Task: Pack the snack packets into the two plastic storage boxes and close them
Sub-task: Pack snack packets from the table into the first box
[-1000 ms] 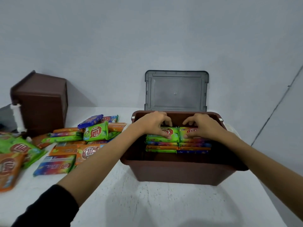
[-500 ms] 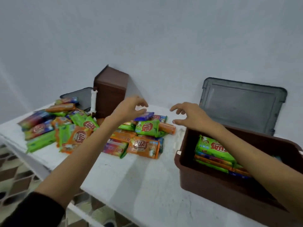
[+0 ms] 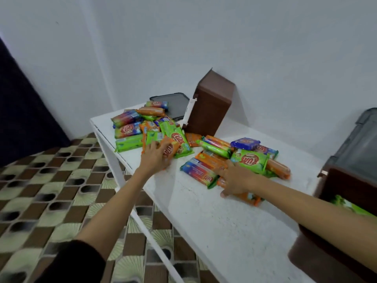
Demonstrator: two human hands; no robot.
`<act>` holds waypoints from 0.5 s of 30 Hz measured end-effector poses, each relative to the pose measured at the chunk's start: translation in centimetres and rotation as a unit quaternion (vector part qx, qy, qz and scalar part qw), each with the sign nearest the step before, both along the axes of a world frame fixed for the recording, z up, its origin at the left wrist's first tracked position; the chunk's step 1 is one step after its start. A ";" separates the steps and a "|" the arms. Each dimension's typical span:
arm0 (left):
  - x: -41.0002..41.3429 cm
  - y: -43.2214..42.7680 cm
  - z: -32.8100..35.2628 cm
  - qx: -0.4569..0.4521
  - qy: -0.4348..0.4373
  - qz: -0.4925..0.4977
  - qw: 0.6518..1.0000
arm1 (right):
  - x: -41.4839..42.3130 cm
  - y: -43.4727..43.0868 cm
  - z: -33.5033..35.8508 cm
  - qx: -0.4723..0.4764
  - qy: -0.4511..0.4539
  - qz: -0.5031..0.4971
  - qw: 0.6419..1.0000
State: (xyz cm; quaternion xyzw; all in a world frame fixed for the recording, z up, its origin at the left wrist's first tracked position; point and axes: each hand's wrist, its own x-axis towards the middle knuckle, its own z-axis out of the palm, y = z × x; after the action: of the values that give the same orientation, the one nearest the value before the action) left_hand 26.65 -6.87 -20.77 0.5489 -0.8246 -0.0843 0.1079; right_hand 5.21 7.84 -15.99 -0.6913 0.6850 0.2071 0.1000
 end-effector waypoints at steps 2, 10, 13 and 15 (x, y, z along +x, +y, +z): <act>-0.2 0.2 0.2 -0.006 0.009 0.012 1.000 | 0.0 0.2 -0.2 -0.018 0.017 0.000 1.000; -1.2 0.2 0.4 -0.046 0.034 0.021 0.998 | 0.4 0.6 -0.6 -0.092 0.026 0.000 0.995; -1.3 0.2 0.9 -0.031 0.021 0.016 0.999 | 0.3 0.4 0.2 -0.119 -0.029 -0.030 0.992; -1.4 0.3 1.4 -0.031 0.033 0.008 0.999 | 0.2 0.4 1.0 -0.135 -0.063 -0.056 0.987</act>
State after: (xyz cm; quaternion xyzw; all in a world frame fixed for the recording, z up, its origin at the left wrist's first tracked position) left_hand 25.27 -6.54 -19.40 0.5486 -0.8185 -0.0764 0.1527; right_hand 5.37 8.21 -14.94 -0.6706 0.7367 0.0630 0.0605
